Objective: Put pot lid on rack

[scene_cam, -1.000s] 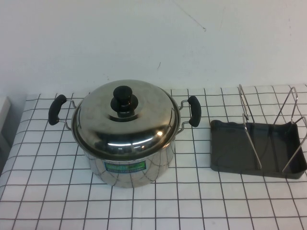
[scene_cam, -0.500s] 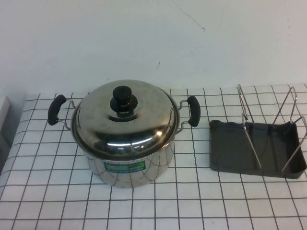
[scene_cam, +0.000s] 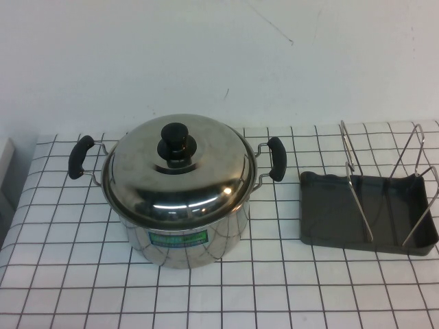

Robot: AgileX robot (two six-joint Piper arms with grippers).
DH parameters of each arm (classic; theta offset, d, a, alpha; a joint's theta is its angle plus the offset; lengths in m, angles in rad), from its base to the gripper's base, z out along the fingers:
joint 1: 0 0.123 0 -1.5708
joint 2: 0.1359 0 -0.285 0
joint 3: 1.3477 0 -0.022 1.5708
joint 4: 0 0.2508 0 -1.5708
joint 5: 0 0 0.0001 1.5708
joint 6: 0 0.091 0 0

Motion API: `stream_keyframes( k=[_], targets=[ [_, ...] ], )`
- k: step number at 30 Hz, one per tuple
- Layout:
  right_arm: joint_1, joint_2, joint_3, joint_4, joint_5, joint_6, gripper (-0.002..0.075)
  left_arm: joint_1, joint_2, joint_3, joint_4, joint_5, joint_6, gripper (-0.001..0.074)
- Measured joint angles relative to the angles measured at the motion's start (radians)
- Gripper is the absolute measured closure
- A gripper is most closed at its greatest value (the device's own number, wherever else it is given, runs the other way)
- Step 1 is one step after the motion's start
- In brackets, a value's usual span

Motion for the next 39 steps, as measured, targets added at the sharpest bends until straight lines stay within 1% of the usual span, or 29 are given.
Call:
stream_keyframes(
  k=[16,19,21,24,26,30,33,35,39],
  targets=[
    [0.0,0.0,0.0,-0.002,0.0,0.0,0.0729,0.0,0.0,0.0,0.0,0.0,0.0,0.0738],
    [0.0,0.0,0.002,-0.05,-0.008,-0.002,0.0729,0.0,0.0,0.0,0.0,-0.017,0.0,0.0738],
    [0.0,0.0,0.004,-0.072,-0.036,-0.004,0.0729,0.0,0.0,0.004,0.0,-0.062,0.0,0.0738],
    [0.0,0.0,0.004,-0.08,-0.174,-0.007,0.0729,0.0,0.0,0.004,0.0,-0.198,0.0,0.0738],
    [0.0,0.0,0.004,-0.087,-0.317,-0.01,0.0729,0.0,0.0,0.004,0.0,-0.308,0.0,0.0738],
    [0.0,0.0,0.004,-0.095,-0.629,-0.015,0.0729,0.0,0.0,0.004,0.0,-0.589,0.0,0.0738],
    [0.0,0.0,0.004,-0.097,-0.828,-0.013,0.0729,0.0,0.0,0.004,0.0,-0.801,0.0,0.0738],
    [0.0,0.0,0.004,-0.095,-0.951,-0.003,0.0729,0.0,0.0,0.004,0.0,-0.905,0.0,0.0738],
    [0.0,0.0,0.004,-0.092,-1.084,0.01,0.0729,0.0,-0.001,0.004,0.006,-1.051,0.0,0.0738]
  ],
)
